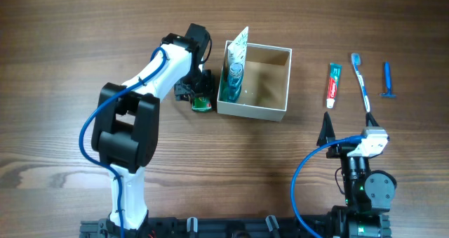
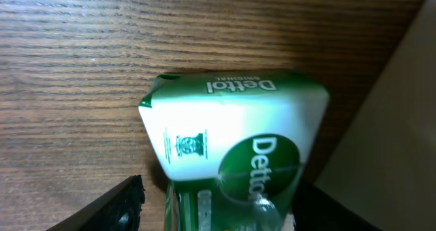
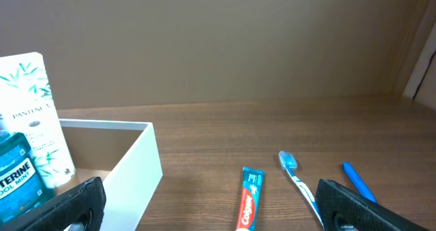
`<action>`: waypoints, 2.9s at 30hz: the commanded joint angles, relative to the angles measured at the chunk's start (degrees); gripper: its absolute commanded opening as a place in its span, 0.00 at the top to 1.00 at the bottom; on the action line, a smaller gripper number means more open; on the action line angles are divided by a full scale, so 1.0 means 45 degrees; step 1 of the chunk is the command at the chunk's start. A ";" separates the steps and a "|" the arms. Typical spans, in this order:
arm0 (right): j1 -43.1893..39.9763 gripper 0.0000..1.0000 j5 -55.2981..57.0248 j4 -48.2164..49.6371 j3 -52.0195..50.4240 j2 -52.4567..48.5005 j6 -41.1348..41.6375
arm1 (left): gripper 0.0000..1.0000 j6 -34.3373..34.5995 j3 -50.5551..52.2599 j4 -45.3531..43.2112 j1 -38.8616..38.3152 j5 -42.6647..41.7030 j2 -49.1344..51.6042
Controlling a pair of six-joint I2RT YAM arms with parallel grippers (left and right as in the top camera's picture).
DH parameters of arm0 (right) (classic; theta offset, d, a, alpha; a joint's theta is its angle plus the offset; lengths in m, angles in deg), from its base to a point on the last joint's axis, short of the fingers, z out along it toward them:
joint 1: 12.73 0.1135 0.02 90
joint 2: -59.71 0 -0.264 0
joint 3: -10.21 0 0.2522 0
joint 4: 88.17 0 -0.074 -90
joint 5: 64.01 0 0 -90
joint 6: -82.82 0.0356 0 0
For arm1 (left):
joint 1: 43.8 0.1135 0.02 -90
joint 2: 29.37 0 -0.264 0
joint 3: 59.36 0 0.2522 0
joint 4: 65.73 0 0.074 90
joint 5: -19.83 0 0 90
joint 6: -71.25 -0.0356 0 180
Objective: Pack container
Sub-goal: 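Close the left gripper on the Dettol soap, then lift the Dettol soap with the left gripper and adjust grip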
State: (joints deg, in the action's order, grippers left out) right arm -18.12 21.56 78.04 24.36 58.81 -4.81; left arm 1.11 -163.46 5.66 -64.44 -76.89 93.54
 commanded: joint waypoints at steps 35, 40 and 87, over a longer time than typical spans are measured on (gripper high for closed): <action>0.0078 0.00 0.0219 0.0034 -0.0019 0.0024 0.0165 | 0.91 0.1399 0.0078 0.0986 0.3094 0.0690 0.0102; 0.0078 0.00 0.0219 0.0034 -0.0019 0.0024 0.0170 | 0.86 0.0971 0.0078 0.1200 0.3288 0.0704 0.0107; 0.0078 0.00 0.0219 0.0034 -0.0019 0.0024 0.0175 | 0.96 0.1360 0.0073 0.1161 0.3818 0.0695 -0.1627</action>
State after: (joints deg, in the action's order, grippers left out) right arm -18.12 21.56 78.04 24.36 58.81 -4.83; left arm 6.03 -163.92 10.81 -47.57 -74.74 88.64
